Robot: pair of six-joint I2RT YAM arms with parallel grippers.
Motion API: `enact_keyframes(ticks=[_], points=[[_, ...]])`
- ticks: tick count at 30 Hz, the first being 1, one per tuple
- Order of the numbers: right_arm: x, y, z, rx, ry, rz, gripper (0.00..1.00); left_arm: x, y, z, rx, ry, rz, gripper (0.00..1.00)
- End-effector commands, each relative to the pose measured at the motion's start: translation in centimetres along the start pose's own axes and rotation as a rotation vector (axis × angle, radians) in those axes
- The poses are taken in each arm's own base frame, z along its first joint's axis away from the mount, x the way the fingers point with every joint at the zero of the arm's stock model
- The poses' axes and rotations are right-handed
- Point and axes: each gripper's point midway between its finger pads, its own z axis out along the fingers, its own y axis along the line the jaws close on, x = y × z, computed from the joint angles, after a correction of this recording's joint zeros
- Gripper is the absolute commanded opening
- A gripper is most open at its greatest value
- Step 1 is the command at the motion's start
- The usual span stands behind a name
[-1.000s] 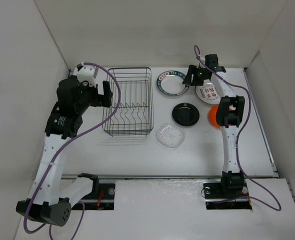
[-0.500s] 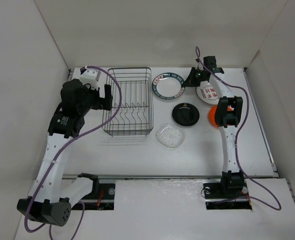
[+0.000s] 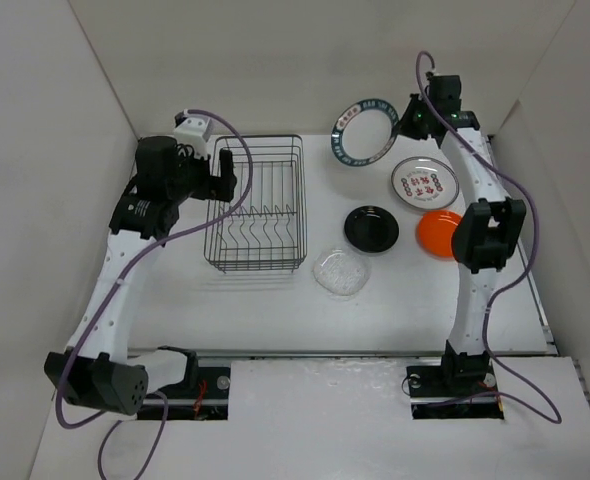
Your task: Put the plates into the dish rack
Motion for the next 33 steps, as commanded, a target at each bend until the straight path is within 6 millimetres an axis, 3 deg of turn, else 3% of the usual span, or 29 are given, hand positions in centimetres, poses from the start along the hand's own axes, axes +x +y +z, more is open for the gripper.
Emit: enact_keyframes(ticks=[1,3,4,5,6,9,11,14,17,21,22,25,29,30,31,32,33], points=[[-6.9,5.3,-7.7,-0.023,-0.269,-0.101,0.00,-6.6,-1.9,-0.3,0.106,-0.166,0.000,1.00],[-6.7,6.9,-9.4,-0.078,-0.282,-0.139,0.00,-7.4,-2.9,1.3,0.179,-0.160,0.005,1.00],[-5.9,8.9,-10.3,-0.154,-0.274,-0.159,0.00,-8.1,-3.3,1.8,0.207,-0.170,0.010,1.00],[-4.6,9.4,-10.1,-0.194,-0.273,-0.170,0.00,-8.4,-3.7,2.2,0.236,-0.167,0.012,1.00],[-5.1,11.3,-13.0,-0.261,-0.318,-0.207,0.00,-9.4,-4.9,2.9,0.315,-0.177,0.022,1.00],[-2.5,16.0,-16.9,-0.464,-0.353,-0.278,0.00,-10.2,-7.2,3.1,0.464,-0.177,0.014,1.00],[-0.6,18.4,-18.1,-0.530,-0.336,-0.314,0.00,-10.7,-8.5,3.4,0.555,-0.188,-0.004,1.00],[1.5,20.8,-20.0,-0.606,-0.319,-0.350,0.00,-10.5,-8.5,4.8,0.568,-0.177,-0.016,1.00],[2.0,22.2,-21.1,-0.661,-0.330,-0.361,0.00,-11.1,-7.2,5.8,0.482,-0.209,-0.027,1.00],[3.0,24.7,-23.3,-0.769,-0.304,-0.380,0.00,-10.2,-5.9,6.6,0.426,-0.208,-0.008,1.00],[3.4,24.7,-23.0,-0.782,-0.287,-0.383,0.00,-10.1,-6.1,6.5,0.439,-0.207,-0.006,1.00],[4.4,27.3,-24.8,-0.885,-0.286,-0.412,0.00,-8.3,-7.2,7.1,0.541,-0.140,-0.006,0.96],[4.5,28.8,-25.5,-0.928,-0.309,-0.420,0.00,-6.9,-8.6,7.0,0.686,-0.048,-0.017,0.72],[4.7,28.8,-24.9,-0.925,-0.293,-0.405,0.00,-7.2,-8.9,6.9,0.709,-0.046,-0.007,0.62],[4.4,29.0,-25.3,-0.930,-0.303,-0.407,0.00,-6.3,-9.1,7.2,0.734,-0.006,-0.022,0.51],[4.5,29.0,-25.4,-0.937,-0.298,-0.410,0.00,-6.3,-8.6,7.2,0.724,-0.008,-0.027,0.21],[4.5,29.1,-25.4,-0.938,-0.294,-0.402,0.00,-6.3,-8.8,7.1,0.735,-0.008,-0.027,0.06]])
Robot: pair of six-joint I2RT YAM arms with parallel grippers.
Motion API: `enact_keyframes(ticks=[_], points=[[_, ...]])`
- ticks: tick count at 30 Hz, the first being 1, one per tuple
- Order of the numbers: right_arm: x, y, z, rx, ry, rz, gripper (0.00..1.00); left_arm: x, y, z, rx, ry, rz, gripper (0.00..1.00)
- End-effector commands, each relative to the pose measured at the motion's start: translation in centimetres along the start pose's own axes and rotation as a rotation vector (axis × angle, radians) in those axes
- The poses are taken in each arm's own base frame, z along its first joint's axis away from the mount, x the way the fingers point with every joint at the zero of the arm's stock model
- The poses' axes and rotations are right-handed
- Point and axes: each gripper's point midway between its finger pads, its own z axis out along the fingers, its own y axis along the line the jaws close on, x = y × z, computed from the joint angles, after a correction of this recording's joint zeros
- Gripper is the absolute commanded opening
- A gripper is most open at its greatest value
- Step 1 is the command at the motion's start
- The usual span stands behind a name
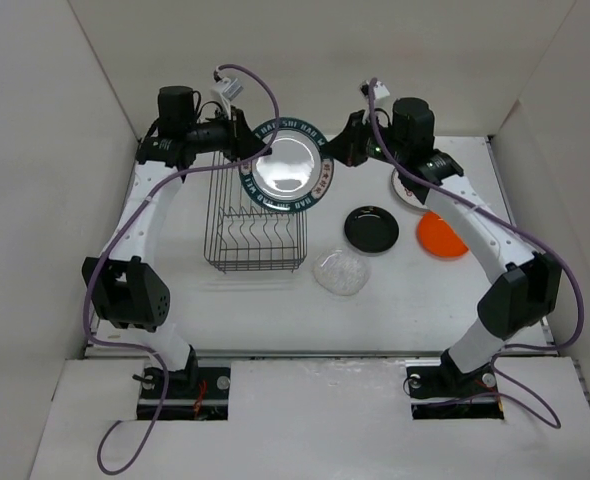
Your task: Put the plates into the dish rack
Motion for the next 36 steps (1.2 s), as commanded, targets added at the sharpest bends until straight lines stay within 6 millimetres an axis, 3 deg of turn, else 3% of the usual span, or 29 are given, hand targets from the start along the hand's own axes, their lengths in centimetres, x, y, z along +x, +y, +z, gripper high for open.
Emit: enact_keyframes(ticks=[1,4,6,7,8,11,14,15,19,24,26,28,34,36], points=[[-6.4,5.3,-1.5,-0.181,-0.171,-0.062,0.00,-0.5,-0.2,-0.8,0.018,0.001,0.042,0.00],[-6.4,5.4,-1.3,-0.170,-0.176,-0.060,0.00,-0.6,-0.5,-2.5,0.042,-0.012,0.032,0.00],[-5.7,4.7,-0.7,-0.151,-0.166,-0.049,0.30,-1.3,-0.8,-4.8,0.031,-0.059,0.036,0.00],[-5.7,4.7,-0.7,-0.151,-0.165,-0.049,0.53,-1.4,-0.9,-5.7,0.025,-0.079,0.017,0.00],[-5.4,4.4,-0.4,-0.148,-0.157,-0.043,1.00,-1.6,-1.3,-7.0,-0.004,-0.111,0.031,0.00],[-4.5,2.1,0.6,-0.051,-0.149,-0.003,1.00,-2.0,0.1,-10.1,-0.157,-0.148,0.021,0.00],[-2.9,-1.9,0.9,0.149,-0.125,0.050,1.00,-2.3,1.9,-14.3,-0.484,-0.182,0.044,0.00],[-2.4,-2.7,0.9,0.184,-0.117,0.059,1.00,-2.2,2.6,-16.9,-0.651,-0.201,0.076,0.00],[-0.5,-4.0,1.2,0.273,-0.073,0.071,1.00,-1.2,3.5,-20.5,-0.937,-0.177,0.077,0.00],[1.7,-4.6,1.3,0.326,-0.027,0.083,1.00,1.3,4.6,-20.6,-1.043,-0.056,-0.004,0.00],[1.7,-4.6,1.3,0.326,-0.027,0.083,1.00,2.5,5.4,-20.5,-1.092,-0.005,-0.041,0.00],[2.8,-4.5,1.5,0.324,-0.004,0.086,1.00,3.1,5.5,-19.8,-1.108,0.014,-0.062,0.00],[3.3,-4.7,0.8,0.345,-0.006,0.096,1.00,5.2,7.1,-16.9,-1.086,0.092,-0.116,0.00],[3.9,-4.7,0.8,0.340,0.006,0.099,1.00,5.0,7.7,-16.3,-1.089,0.092,-0.138,0.00]])
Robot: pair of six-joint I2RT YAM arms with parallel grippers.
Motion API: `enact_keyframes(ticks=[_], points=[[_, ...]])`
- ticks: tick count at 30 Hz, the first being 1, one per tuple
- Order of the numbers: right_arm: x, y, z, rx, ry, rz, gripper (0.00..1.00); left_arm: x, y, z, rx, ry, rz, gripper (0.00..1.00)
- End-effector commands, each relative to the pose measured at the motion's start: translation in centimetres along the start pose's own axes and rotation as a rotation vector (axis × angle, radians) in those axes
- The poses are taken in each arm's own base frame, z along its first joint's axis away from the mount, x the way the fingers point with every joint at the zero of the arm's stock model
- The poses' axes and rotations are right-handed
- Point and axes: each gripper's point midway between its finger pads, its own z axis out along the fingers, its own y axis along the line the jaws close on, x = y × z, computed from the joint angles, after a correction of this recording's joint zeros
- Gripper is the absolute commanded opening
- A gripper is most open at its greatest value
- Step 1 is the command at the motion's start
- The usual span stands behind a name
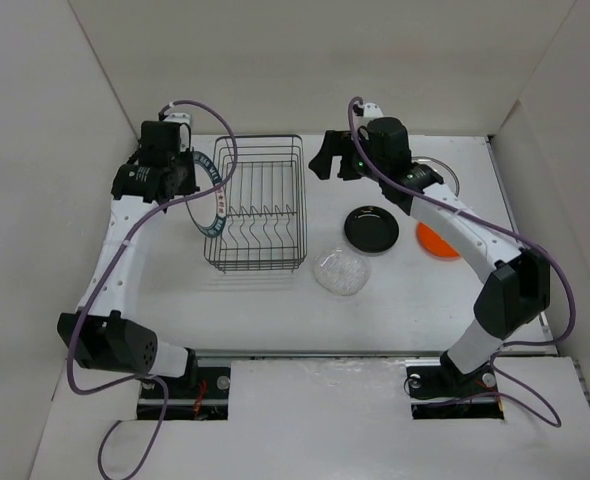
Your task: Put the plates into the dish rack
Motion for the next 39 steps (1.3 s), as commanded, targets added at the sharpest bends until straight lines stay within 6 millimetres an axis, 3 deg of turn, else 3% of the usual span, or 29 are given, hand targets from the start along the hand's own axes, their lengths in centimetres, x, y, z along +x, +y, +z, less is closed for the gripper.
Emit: enact_keyframes(ticks=[1,5,6,11,16,19,21,25,26,28,29,30,34,37,38,39], points=[[-1.2,0.6,-0.6,-0.005,-0.043,-0.001,1.00,-2.3,-0.3,-0.5,-0.018,-0.077,-0.048,0.00],[-1.0,-0.4,-0.8,0.015,-0.041,0.006,1.00,-2.4,-0.1,0.6,-0.037,-0.078,-0.049,0.00],[-0.6,-0.6,-0.7,0.019,-0.031,0.007,1.00,-1.4,-0.1,1.1,-0.040,-0.052,-0.044,0.00],[-0.2,-1.2,-0.9,0.023,-0.023,0.012,1.00,-0.2,-0.2,2.7,-0.061,-0.035,-0.035,0.00],[-0.9,-1.3,-1.2,0.024,-0.043,0.013,1.00,1.6,-0.6,4.0,-0.053,0.007,-0.010,0.00],[-1.6,-2.8,-2.1,0.078,-0.072,0.019,1.00,2.4,-1.4,4.7,-0.024,0.014,0.007,0.00],[-1.8,-5.0,-3.1,0.155,-0.084,0.031,1.00,2.7,-1.9,5.0,0.001,0.018,0.018,0.00],[-1.2,-14.3,-5.7,0.440,-0.111,0.113,1.00,3.6,-2.7,5.5,0.034,0.039,0.036,0.00],[-1.4,-19.0,-7.4,0.544,-0.131,0.164,1.00,3.3,-2.7,5.6,0.035,0.027,0.034,0.11],[-0.3,-23.7,-9.2,0.603,-0.158,0.262,1.00,3.9,-3.0,6.1,0.046,0.050,0.037,0.21],[-0.5,-27.1,-11.1,0.634,-0.188,0.329,1.00,4.3,-3.7,6.4,0.068,0.064,0.046,0.27],[-0.1,-28.6,-11.6,0.639,-0.215,0.355,1.00,4.3,-3.7,6.4,0.068,0.064,0.046,0.39],[0.9,-33.6,-13.3,0.709,-0.212,0.407,1.00,4.8,-4.4,6.9,0.093,0.085,0.065,0.43],[1.3,-35.9,-14.1,0.734,-0.211,0.426,1.00,5.2,-4.5,7.4,0.092,0.094,0.067,0.52],[2.5,-37.0,-13.9,0.753,-0.187,0.445,1.00,5.2,-4.6,7.4,0.101,0.095,0.067,0.55],[2.6,-37.8,-13.9,0.745,-0.176,0.449,1.00,5.2,-4.7,7.4,0.101,0.095,0.067,0.62]])
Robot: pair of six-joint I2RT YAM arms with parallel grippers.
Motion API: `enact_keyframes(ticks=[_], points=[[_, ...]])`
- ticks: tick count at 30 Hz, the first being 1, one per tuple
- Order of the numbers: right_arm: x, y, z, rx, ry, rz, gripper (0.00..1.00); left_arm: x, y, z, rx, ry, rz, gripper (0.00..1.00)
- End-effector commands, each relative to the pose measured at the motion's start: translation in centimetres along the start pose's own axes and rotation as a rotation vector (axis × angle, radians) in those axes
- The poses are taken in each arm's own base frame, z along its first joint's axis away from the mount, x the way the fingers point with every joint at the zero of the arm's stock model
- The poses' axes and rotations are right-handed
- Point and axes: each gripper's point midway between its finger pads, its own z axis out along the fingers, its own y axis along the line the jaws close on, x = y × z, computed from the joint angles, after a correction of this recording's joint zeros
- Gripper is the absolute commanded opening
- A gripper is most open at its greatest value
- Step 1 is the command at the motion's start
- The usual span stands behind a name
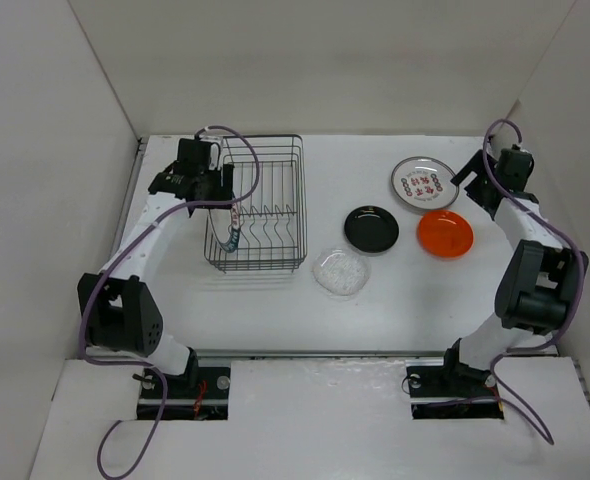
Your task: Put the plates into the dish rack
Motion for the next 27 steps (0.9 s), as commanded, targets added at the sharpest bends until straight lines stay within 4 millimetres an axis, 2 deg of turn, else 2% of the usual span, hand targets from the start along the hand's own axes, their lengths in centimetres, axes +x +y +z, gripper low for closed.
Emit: enact_keyframes(ticks=[1,2,3,5,6,9,10,12,14,17,19,24,26,27], points=[[-1.4,0.5,1.8,-0.076,-0.012,0.011,1.00,-0.6,-0.4,-0.2,0.024,-0.031,0.000,0.66],[-0.7,-0.1,3.7,-0.082,0.020,-0.011,1.00,-0.8,-0.6,-0.7,0.035,-0.044,-0.001,0.70],[-0.3,-0.3,4.5,-0.097,0.045,-0.017,0.98,-1.4,-0.7,-1.5,0.047,-0.063,0.006,0.74],[-0.2,0.0,6.1,-0.141,0.079,-0.026,0.94,-1.8,-0.9,-2.3,0.063,-0.068,0.006,0.92],[0.9,-1.2,7.6,-0.119,0.110,-0.025,0.92,-3.0,-1.1,-3.5,0.083,-0.103,0.020,1.00],[2.2,-2.6,9.7,-0.091,0.153,-0.012,0.88,-3.4,-1.9,-5.0,0.141,-0.085,0.059,1.00],[3.0,-2.8,10.0,-0.088,0.186,-0.006,0.76,-4.1,-2.0,-6.2,0.151,-0.105,0.059,1.00],[3.1,-2.9,10.2,-0.084,0.196,-0.016,0.72,-4.7,-2.1,-7.3,0.168,-0.125,0.082,1.00],[3.0,-3.4,10.9,-0.042,0.228,-0.012,0.65,-5.8,-1.9,-9.0,0.169,-0.166,0.080,1.00],[3.0,-3.3,11.1,-0.034,0.271,-0.014,0.65,-6.6,-1.7,-10.1,0.159,-0.195,0.089,1.00],[2.8,-2.7,11.1,-0.057,0.286,-0.010,0.65,-6.6,-1.5,-10.1,0.150,-0.195,0.088,1.00],[3.5,-2.8,11.9,-0.055,0.351,-0.008,0.65,-6.8,-1.5,-10.6,0.150,-0.196,0.088,1.00],[4.1,-2.6,11.8,-0.069,0.392,-0.009,0.62,-6.8,-1.4,-10.8,0.150,-0.196,0.088,1.00],[3.6,-2.4,12.0,-0.071,0.387,-0.010,0.57,-7.2,-1.5,-11.1,0.151,-0.206,0.078,1.00]])
